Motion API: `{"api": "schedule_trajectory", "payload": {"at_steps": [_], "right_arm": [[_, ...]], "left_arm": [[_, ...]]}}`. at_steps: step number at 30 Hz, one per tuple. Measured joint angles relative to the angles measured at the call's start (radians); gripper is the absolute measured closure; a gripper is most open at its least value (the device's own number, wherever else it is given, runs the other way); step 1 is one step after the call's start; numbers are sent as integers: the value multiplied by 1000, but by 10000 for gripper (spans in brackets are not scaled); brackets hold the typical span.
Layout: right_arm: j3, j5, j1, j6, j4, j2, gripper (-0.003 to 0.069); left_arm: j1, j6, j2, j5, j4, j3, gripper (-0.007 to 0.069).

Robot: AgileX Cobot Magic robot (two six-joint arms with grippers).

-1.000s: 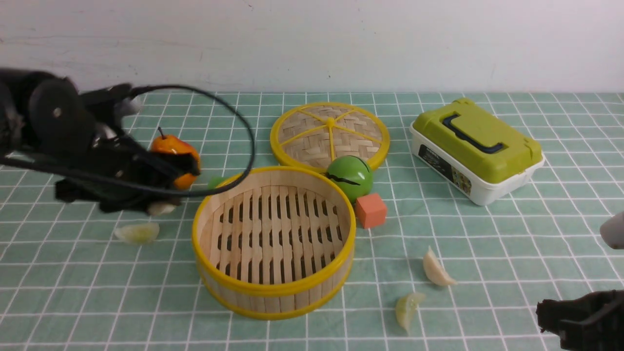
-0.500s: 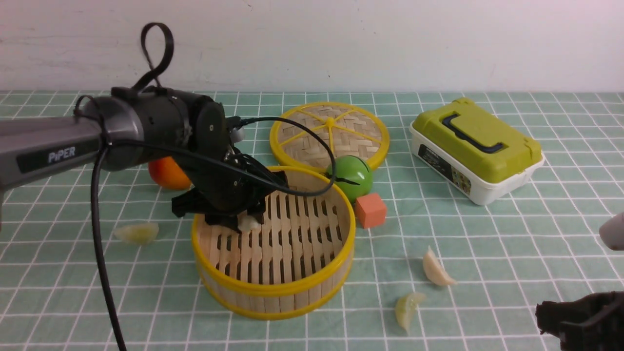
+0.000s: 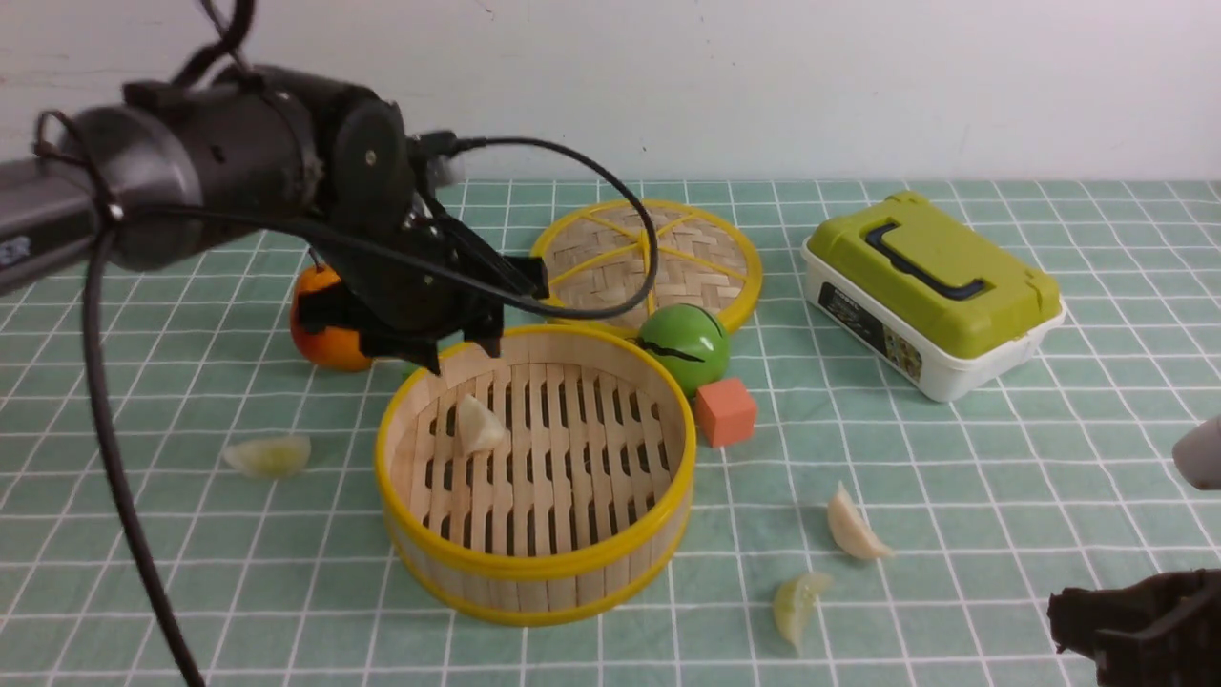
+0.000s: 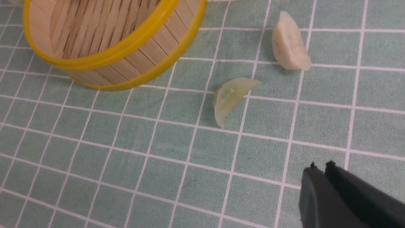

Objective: Put the dumplings into the steamer on the table with the blue tablecloth.
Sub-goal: 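Place the dumpling into the bamboo steamer basket with the left gripper, then reach for and grasp a dumpling on the table with the left gripper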

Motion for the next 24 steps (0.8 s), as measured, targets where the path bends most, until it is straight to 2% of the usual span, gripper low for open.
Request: {"api": "schedule_trajectory", "payload": {"at_steps": [4, 6, 9, 14, 19, 24], "right_arm": [[0, 0, 0, 0, 0, 0, 618], [0, 0, 0, 0, 0, 0, 618], [0, 0, 0, 0, 0, 0, 618], [0, 0, 0, 0, 2, 0, 610], [0, 3, 0, 0, 4, 0, 606], [0, 3, 0, 0, 32, 0, 597]], "left_arm": [[19, -60, -77, 60, 120, 4, 284], [72, -170, -123, 80, 211, 57, 301], [157, -281, -138, 44, 244, 172, 313], [260, -413, -134, -175, 124, 370, 318], [315, -486, -122, -312, 59, 404, 301], [322, -498, -104, -362, 45, 404, 197]]}}
